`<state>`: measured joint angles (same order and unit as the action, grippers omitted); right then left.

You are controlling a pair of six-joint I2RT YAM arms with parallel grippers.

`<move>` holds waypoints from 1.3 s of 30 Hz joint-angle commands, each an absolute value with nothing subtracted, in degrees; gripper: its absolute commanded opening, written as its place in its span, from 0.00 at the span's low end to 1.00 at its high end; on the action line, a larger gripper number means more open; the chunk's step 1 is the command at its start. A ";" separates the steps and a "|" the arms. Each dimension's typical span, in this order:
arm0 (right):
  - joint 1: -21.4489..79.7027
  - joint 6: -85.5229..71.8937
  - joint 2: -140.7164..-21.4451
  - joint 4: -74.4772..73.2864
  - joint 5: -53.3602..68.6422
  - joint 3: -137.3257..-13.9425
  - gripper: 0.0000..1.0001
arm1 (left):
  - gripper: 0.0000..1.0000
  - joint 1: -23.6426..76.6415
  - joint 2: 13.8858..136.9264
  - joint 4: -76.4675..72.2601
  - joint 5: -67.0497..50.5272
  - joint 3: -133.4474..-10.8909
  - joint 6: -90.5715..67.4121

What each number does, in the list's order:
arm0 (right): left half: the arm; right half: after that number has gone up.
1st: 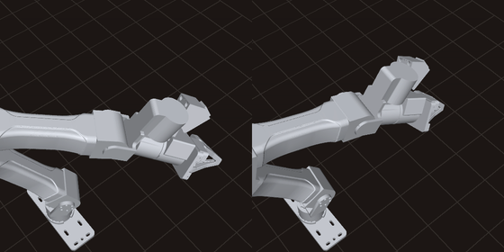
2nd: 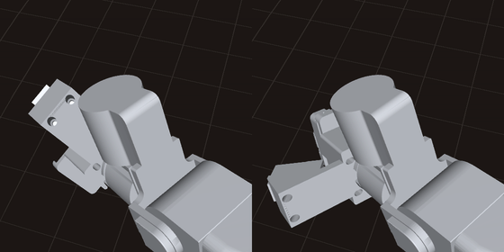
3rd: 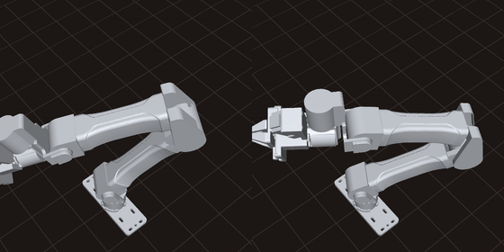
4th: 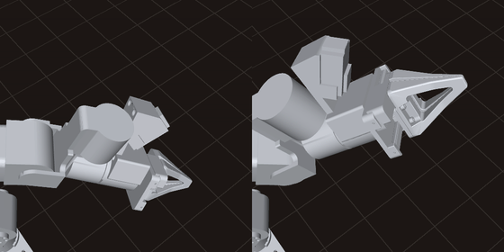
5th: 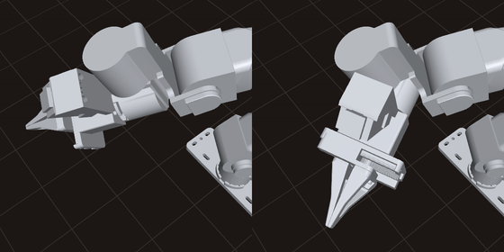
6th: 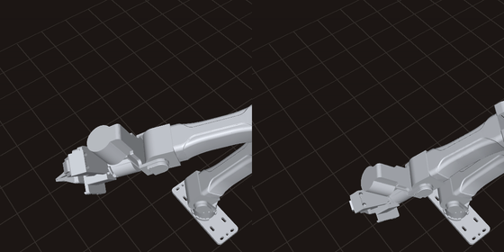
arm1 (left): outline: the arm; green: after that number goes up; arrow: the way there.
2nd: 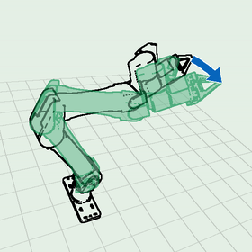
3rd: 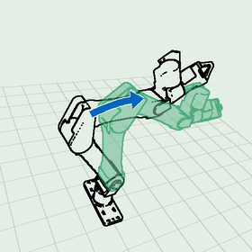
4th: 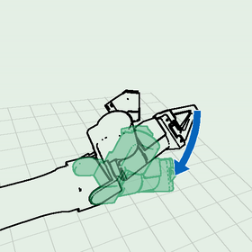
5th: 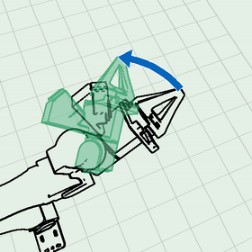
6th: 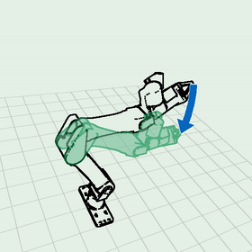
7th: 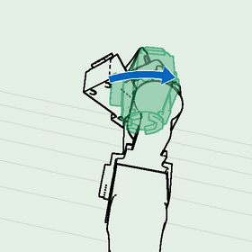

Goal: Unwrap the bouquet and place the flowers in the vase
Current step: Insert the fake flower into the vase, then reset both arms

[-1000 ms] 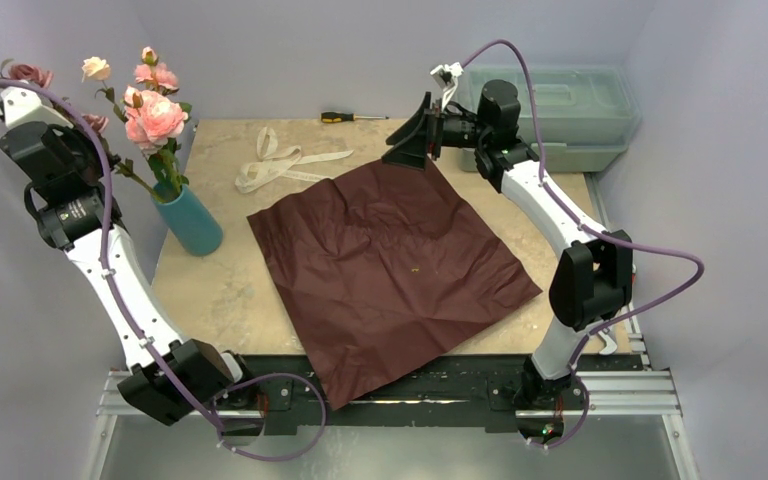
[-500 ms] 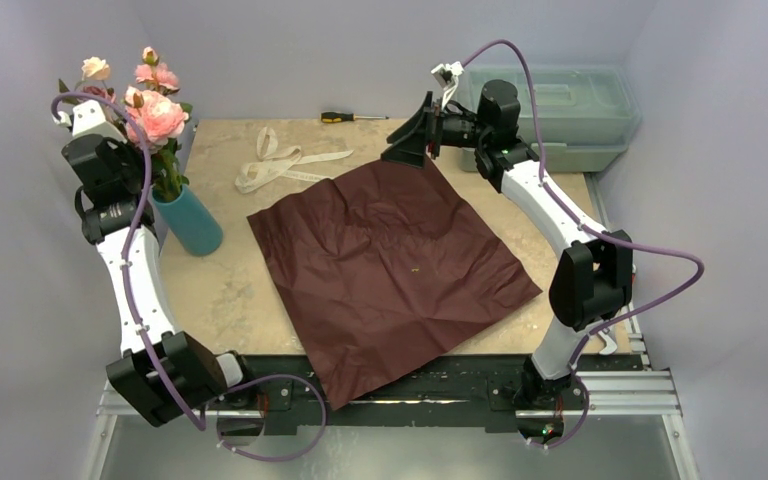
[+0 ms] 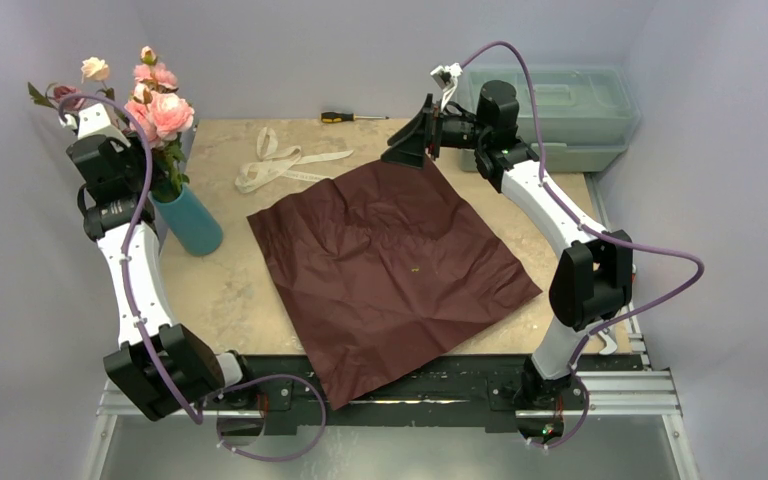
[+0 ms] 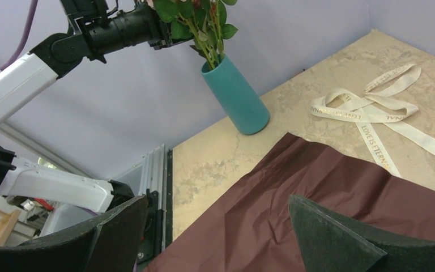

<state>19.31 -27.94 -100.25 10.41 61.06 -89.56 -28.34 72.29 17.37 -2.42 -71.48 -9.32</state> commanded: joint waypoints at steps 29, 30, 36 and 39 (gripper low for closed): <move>17.54 -13.60 -83.72 6.04 61.15 -73.91 0.98 | 0.96 -28.17 56.73 56.92 -36.19 -77.76 8.44; 17.57 -11.96 -82.48 4.29 60.22 -73.33 0.98 | 0.97 -28.06 56.66 57.85 -38.00 -77.51 9.76; 17.08 -7.48 -75.24 -3.77 52.31 -69.65 0.98 | 0.98 -24.46 57.90 60.28 -42.26 -74.79 18.23; 16.87 -5.72 -69.61 -5.82 48.20 -66.76 0.98 | 1.00 -20.57 59.02 58.91 -42.48 -73.26 20.08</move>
<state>17.43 -10.76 -76.16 -0.71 55.13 -69.38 -24.53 57.60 58.72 -38.06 -75.00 13.67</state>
